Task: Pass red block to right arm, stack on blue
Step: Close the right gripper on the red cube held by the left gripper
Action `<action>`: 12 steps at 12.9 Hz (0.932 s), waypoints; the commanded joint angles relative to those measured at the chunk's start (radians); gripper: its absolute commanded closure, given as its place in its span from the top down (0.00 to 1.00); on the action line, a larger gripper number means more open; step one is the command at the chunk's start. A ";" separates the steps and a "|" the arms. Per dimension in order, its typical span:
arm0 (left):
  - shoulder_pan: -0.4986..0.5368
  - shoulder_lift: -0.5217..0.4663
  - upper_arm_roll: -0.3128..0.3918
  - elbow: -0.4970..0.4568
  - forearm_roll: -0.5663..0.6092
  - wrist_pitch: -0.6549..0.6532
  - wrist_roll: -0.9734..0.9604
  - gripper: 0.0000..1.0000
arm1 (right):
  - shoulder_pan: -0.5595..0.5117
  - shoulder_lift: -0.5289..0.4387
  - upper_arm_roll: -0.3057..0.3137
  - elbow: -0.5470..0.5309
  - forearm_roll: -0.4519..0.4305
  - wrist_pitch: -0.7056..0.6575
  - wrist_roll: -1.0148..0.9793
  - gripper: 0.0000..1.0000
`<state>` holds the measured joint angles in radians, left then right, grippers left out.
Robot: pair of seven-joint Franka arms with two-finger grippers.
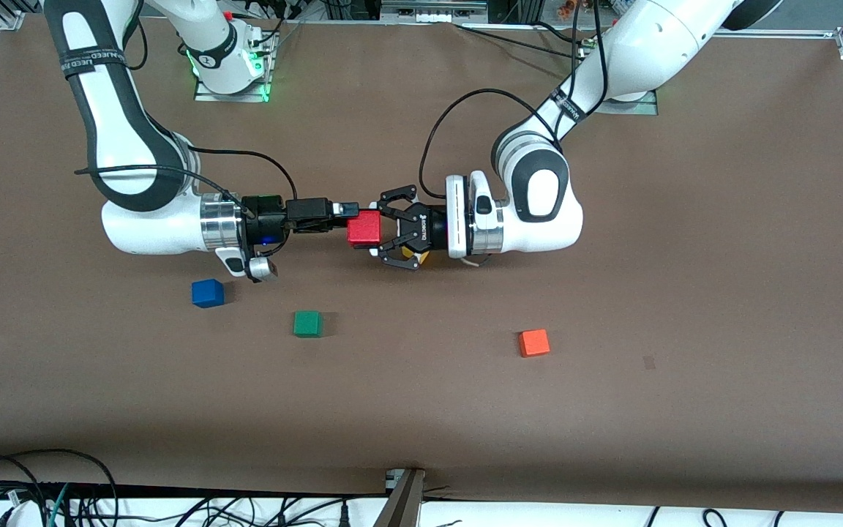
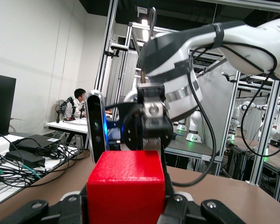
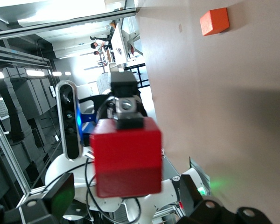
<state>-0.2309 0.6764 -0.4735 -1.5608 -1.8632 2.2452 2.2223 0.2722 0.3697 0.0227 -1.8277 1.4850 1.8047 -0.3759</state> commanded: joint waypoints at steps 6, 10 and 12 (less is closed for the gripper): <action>-0.018 0.015 0.000 0.031 -0.033 0.014 0.025 0.00 | -0.005 -0.022 0.002 -0.036 0.031 0.010 -0.064 0.47; -0.018 0.012 0.000 0.031 -0.033 0.014 0.025 0.00 | -0.011 -0.018 0.000 -0.021 0.052 0.019 -0.066 0.47; -0.018 0.012 0.000 0.031 -0.042 0.014 0.025 0.00 | -0.013 -0.017 -0.001 -0.019 0.050 0.019 -0.066 0.37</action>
<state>-0.2388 0.6823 -0.4725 -1.5526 -1.8657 2.2580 2.2244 0.2666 0.3644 0.0223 -1.8387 1.5106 1.8094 -0.4194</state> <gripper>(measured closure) 0.441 0.445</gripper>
